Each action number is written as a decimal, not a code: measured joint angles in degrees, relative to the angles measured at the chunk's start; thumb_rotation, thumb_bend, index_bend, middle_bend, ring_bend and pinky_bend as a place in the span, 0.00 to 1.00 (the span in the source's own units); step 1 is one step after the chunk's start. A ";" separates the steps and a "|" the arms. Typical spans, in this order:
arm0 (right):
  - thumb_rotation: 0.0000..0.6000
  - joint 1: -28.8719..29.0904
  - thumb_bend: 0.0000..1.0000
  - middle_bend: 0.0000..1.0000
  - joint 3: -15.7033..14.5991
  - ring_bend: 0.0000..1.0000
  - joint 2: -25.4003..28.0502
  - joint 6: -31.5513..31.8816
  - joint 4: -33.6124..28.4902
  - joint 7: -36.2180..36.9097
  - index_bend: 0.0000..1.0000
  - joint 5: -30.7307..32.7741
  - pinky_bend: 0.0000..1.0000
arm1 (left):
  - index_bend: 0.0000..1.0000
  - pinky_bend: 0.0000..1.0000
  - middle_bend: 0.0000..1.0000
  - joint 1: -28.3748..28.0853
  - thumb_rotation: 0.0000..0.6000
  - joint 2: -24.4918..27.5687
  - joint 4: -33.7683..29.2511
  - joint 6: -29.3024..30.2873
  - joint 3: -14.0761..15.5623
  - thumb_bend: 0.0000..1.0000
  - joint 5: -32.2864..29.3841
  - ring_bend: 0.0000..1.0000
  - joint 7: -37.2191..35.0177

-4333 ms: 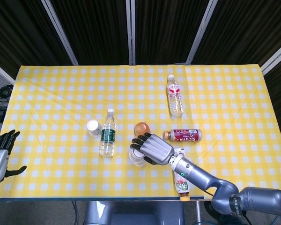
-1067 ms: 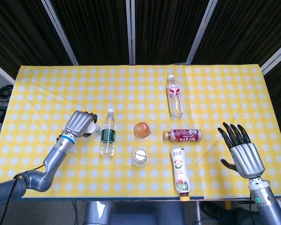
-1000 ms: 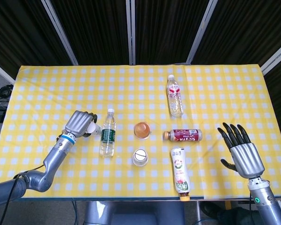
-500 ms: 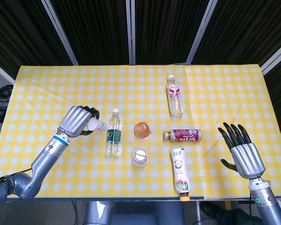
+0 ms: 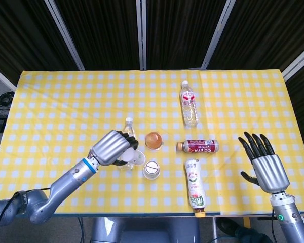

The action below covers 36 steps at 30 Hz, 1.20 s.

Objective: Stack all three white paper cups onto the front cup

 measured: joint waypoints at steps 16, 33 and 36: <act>1.00 -1.00 0.00 0.00 0.85 0.00 0.62 0.81 0.12 0.51 0.00 0.53 0.00 | 0.50 0.56 0.47 -8.10 1.00 -6.37 0.81 -4.78 -1.36 0.19 -8.91 0.46 9.07; 1.00 -0.93 0.00 0.00 1.44 0.00 0.29 0.07 0.34 0.09 0.00 0.94 0.00 | 0.49 0.56 0.45 -10.04 1.00 -3.18 -1.28 -4.86 -0.24 0.19 -11.39 0.46 7.92; 1.00 -0.99 0.00 0.00 1.50 0.00 0.36 0.09 0.29 0.15 0.00 0.93 0.00 | 0.49 0.56 0.44 -10.48 1.00 -2.97 -1.57 -5.28 0.34 0.19 -12.24 0.46 7.86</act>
